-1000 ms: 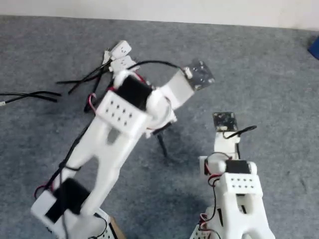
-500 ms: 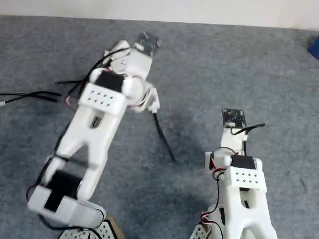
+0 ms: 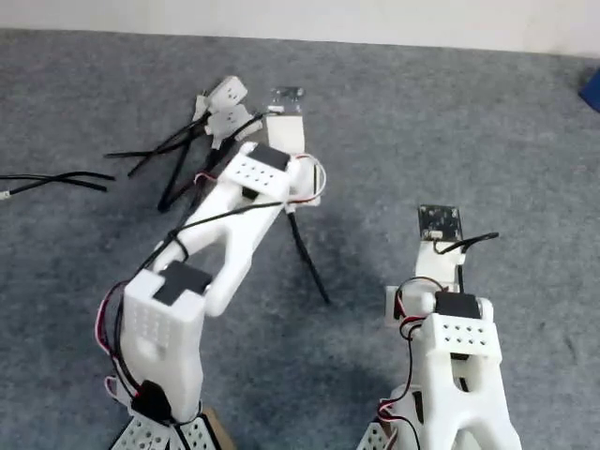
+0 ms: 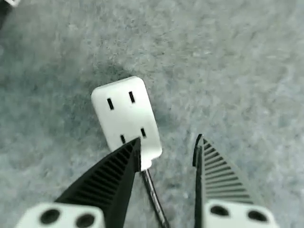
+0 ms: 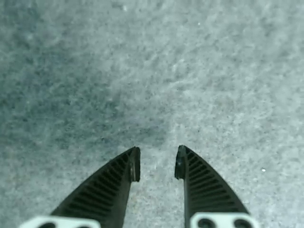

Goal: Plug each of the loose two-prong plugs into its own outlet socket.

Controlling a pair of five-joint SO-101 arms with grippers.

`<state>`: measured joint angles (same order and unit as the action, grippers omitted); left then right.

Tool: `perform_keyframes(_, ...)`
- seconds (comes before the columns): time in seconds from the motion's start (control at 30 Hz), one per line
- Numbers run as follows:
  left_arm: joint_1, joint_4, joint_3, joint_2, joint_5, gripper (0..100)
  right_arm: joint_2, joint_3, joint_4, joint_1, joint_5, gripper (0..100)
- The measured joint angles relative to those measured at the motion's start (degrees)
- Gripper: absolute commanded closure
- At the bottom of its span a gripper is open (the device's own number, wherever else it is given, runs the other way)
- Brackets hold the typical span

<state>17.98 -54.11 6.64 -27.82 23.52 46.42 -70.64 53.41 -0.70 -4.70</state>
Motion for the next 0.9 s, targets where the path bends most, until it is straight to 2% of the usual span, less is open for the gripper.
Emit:
perform_keyframes(0.47, -6.51, -13.71, 13.54, -3.08, -2.2, 81, 0.0, 0.09, 0.0, 0.97, 0.0, 86.5)
perform_keyframes(0.57, -6.95, -14.59, 13.8, -3.08, -2.29, 80, 0.0, 0.09, 0.0, 0.97, 0.0, 86.5)
perform_keyframes(0.7, -6.68, -14.77, 15.12, -6.33, -2.9, 75, 0.0, 0.09, 0.0, 0.97, 0.0, 86.5)
perform_keyframes(0.9, -5.36, -14.95, 21.1, -13.45, -2.9, 74, 0.0, 0.09, 0.0, 0.97, 0.0, 86.5)
